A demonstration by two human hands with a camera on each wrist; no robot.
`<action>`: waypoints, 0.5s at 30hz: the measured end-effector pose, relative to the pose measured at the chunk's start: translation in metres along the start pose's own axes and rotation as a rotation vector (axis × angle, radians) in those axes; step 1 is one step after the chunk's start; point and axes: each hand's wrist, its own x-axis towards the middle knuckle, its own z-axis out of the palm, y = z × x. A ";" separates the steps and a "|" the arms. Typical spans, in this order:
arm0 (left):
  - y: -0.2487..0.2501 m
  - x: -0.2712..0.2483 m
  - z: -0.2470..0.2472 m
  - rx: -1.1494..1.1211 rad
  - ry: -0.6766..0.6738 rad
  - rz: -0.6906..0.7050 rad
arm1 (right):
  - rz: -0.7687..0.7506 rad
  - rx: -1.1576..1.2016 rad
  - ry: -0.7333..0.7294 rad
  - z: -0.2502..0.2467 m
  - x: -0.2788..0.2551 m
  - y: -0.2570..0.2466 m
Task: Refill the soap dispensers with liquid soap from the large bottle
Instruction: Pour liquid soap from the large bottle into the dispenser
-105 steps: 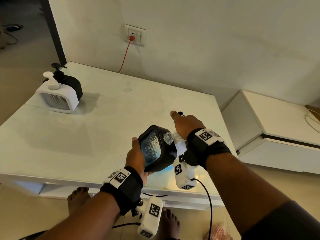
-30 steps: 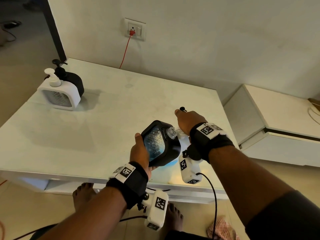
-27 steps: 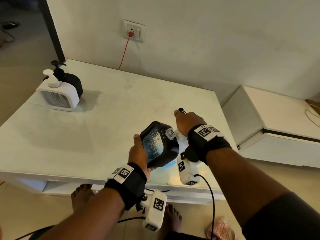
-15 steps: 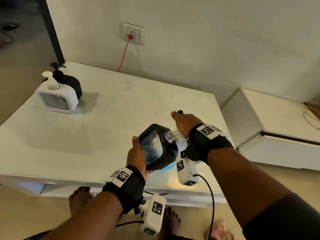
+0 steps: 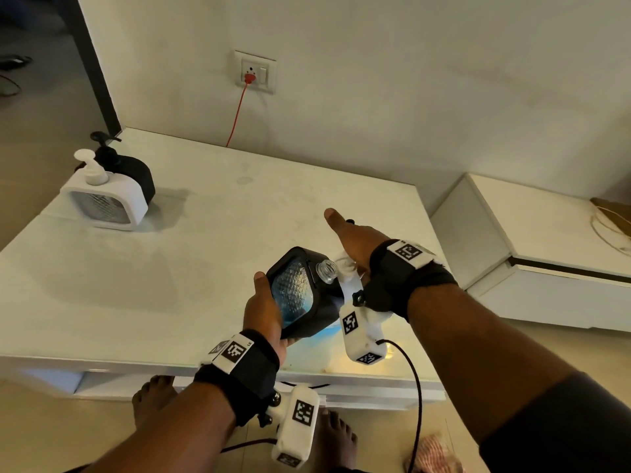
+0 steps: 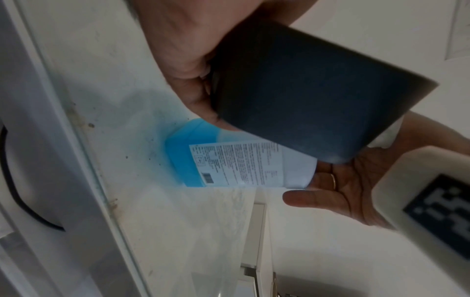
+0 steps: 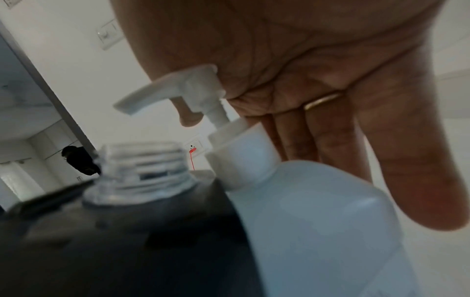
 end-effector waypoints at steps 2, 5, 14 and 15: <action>0.000 -0.001 0.001 -0.002 -0.002 0.001 | -0.005 -0.017 0.008 0.002 0.003 0.000; -0.001 -0.002 0.001 0.002 0.004 -0.002 | 0.003 -0.052 0.070 0.008 0.010 0.003; -0.003 0.001 0.001 0.002 0.009 -0.004 | 0.031 -0.047 0.162 0.009 0.001 0.009; -0.003 0.002 0.001 0.001 0.009 -0.006 | 0.029 -0.053 0.149 0.009 0.001 0.008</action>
